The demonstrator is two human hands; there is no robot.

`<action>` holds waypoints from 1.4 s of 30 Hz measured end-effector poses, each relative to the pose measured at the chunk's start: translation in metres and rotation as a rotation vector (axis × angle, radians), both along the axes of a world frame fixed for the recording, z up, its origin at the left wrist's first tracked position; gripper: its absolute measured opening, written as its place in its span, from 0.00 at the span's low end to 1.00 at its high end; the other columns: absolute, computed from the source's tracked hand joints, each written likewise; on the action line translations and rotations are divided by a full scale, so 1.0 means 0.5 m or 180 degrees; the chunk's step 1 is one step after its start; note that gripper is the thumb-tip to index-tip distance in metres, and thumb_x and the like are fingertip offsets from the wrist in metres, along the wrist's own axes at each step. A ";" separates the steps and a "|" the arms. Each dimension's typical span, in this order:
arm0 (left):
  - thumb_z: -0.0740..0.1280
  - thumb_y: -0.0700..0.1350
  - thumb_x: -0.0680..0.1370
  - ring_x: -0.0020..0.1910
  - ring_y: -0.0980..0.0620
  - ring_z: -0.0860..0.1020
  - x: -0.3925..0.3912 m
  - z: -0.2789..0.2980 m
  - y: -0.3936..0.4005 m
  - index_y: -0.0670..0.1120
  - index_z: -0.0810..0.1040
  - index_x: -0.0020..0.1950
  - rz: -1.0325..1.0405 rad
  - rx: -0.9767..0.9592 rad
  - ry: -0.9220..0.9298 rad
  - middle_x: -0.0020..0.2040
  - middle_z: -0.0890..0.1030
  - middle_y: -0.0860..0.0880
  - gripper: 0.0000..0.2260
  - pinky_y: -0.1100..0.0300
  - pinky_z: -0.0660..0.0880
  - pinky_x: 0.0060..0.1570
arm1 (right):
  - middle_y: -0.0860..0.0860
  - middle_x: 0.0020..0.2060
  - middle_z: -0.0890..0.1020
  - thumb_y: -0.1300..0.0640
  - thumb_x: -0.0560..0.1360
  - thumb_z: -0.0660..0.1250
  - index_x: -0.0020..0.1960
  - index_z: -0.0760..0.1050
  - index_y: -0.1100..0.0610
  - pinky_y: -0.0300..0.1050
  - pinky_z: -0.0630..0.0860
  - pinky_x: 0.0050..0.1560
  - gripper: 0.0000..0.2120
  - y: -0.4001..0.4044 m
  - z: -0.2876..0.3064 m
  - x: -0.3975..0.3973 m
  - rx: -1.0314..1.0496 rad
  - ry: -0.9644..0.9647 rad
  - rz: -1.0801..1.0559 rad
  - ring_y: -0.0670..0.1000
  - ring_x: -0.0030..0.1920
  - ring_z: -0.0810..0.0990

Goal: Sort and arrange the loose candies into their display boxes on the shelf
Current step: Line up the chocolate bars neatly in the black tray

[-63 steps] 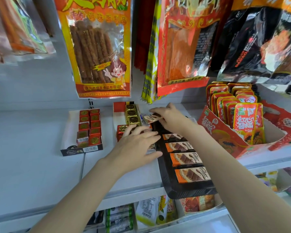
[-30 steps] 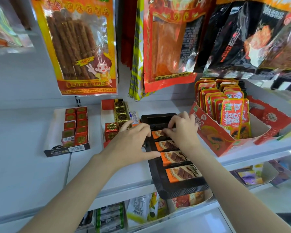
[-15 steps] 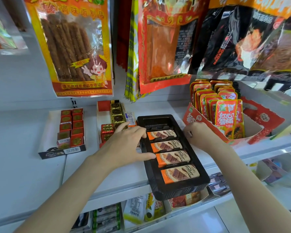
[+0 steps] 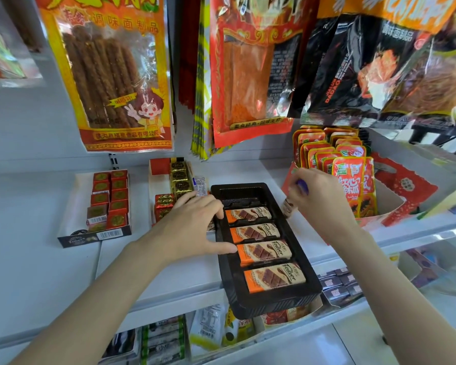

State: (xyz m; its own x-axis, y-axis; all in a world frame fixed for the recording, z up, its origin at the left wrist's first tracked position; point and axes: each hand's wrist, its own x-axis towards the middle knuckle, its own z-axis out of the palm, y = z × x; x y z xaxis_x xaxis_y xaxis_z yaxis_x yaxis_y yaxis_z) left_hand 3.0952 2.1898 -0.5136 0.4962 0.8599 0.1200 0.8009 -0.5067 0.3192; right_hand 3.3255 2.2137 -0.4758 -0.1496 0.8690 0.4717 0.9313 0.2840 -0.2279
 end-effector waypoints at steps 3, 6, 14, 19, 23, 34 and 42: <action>0.64 0.66 0.70 0.68 0.55 0.61 0.000 0.003 -0.005 0.51 0.68 0.59 0.0012 0.0012 0.0015 0.66 0.68 0.55 0.26 0.62 0.43 0.70 | 0.51 0.38 0.76 0.62 0.75 0.64 0.55 0.71 0.59 0.32 0.72 0.26 0.09 0.013 0.008 -0.005 -0.0104 0.0790 -0.0081 0.49 0.31 0.76; 0.64 0.65 0.70 0.68 0.55 0.61 0.001 0.001 -0.005 0.51 0.67 0.60 0.0013 -0.0009 0.0009 0.67 0.68 0.55 0.25 0.62 0.43 0.70 | 0.51 0.40 0.79 0.59 0.73 0.68 0.51 0.73 0.59 0.28 0.72 0.32 0.09 0.032 -0.002 -0.022 -0.0307 0.1215 0.0093 0.48 0.35 0.78; 0.63 0.67 0.70 0.66 0.55 0.64 -0.004 -0.005 -0.003 0.51 0.67 0.58 -0.0009 -0.0022 0.0003 0.65 0.69 0.54 0.26 0.59 0.44 0.70 | 0.45 0.33 0.75 0.63 0.72 0.68 0.51 0.73 0.62 0.24 0.66 0.37 0.08 0.059 -0.014 -0.102 -0.0623 0.1025 0.0679 0.39 0.34 0.72; 0.63 0.67 0.69 0.66 0.55 0.65 -0.006 -0.011 -0.006 0.50 0.68 0.58 0.0025 0.0054 0.0019 0.65 0.69 0.54 0.27 0.57 0.43 0.70 | 0.52 0.39 0.74 0.62 0.73 0.66 0.52 0.73 0.61 0.38 0.65 0.37 0.08 0.082 0.020 -0.140 -0.0788 0.0226 0.0492 0.50 0.36 0.74; 0.62 0.67 0.70 0.67 0.55 0.65 -0.005 -0.014 -0.008 0.50 0.68 0.60 0.0013 0.0109 0.0009 0.65 0.69 0.53 0.27 0.57 0.44 0.70 | 0.57 0.44 0.78 0.66 0.72 0.65 0.57 0.70 0.62 0.47 0.72 0.45 0.14 0.094 -0.019 -0.155 -0.1287 -0.0195 0.0526 0.58 0.47 0.77; 0.62 0.67 0.70 0.65 0.55 0.65 -0.004 -0.019 -0.005 0.50 0.68 0.61 -0.0011 0.0086 -0.0035 0.62 0.71 0.54 0.27 0.56 0.45 0.69 | 0.55 0.49 0.79 0.56 0.70 0.71 0.55 0.77 0.56 0.34 0.65 0.35 0.13 0.086 -0.050 -0.113 -0.1328 -0.0206 0.1009 0.49 0.39 0.74; 0.62 0.66 0.70 0.66 0.56 0.65 0.001 -0.009 -0.010 0.50 0.68 0.60 0.0006 0.0051 -0.0013 0.64 0.70 0.54 0.27 0.57 0.46 0.69 | 0.56 0.56 0.77 0.57 0.76 0.63 0.62 0.73 0.57 0.48 0.71 0.56 0.15 0.058 -0.041 -0.113 -0.1355 -0.0533 0.0841 0.56 0.56 0.75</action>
